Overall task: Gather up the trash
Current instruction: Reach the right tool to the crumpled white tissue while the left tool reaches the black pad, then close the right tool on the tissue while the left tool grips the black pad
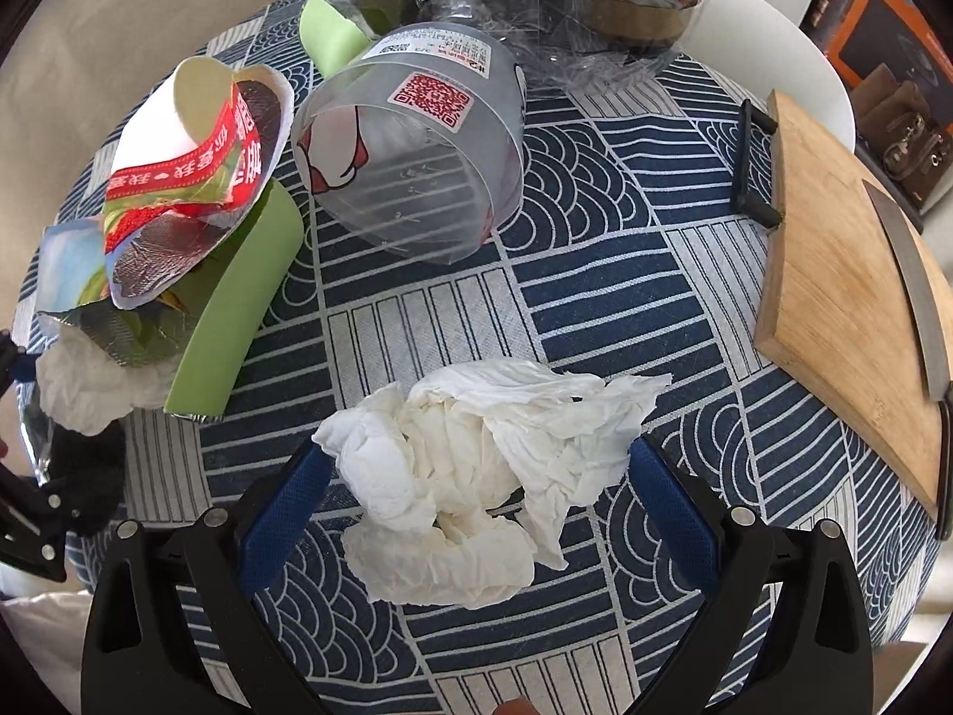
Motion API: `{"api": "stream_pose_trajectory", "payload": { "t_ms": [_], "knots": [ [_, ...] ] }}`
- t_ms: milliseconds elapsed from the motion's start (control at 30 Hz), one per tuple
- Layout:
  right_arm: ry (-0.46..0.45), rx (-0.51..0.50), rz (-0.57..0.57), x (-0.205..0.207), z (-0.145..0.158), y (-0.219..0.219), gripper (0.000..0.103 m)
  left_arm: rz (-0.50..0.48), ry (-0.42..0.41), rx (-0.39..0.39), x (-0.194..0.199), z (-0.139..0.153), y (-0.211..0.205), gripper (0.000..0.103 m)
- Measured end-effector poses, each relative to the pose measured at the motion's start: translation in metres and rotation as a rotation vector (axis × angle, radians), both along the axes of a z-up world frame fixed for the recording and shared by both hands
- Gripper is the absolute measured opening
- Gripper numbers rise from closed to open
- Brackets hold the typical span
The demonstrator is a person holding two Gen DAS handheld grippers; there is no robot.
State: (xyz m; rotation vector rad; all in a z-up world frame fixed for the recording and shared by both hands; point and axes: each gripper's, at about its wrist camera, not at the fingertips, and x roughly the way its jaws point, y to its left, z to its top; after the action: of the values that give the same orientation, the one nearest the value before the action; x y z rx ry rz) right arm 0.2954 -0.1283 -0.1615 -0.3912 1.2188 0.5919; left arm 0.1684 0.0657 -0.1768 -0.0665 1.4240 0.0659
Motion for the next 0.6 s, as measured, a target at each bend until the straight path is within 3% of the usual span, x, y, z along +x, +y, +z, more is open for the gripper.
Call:
{"api": "stream_pose_trajectory", "payload": {
  "t_ms": [267, 600],
  "knots": [
    [-0.009, 0.005, -0.036, 0.003, -0.006, -0.001, 0.096, 0.015, -0.011, 0.023, -0.001, -0.004, -0.018, 0.099],
    [-0.037, 0.026, -0.073, -0.005, -0.009, -0.010, 0.097, 0.032, 0.097, 0.007, 0.008, -0.014, -0.009, 0.098]
  ]
}}
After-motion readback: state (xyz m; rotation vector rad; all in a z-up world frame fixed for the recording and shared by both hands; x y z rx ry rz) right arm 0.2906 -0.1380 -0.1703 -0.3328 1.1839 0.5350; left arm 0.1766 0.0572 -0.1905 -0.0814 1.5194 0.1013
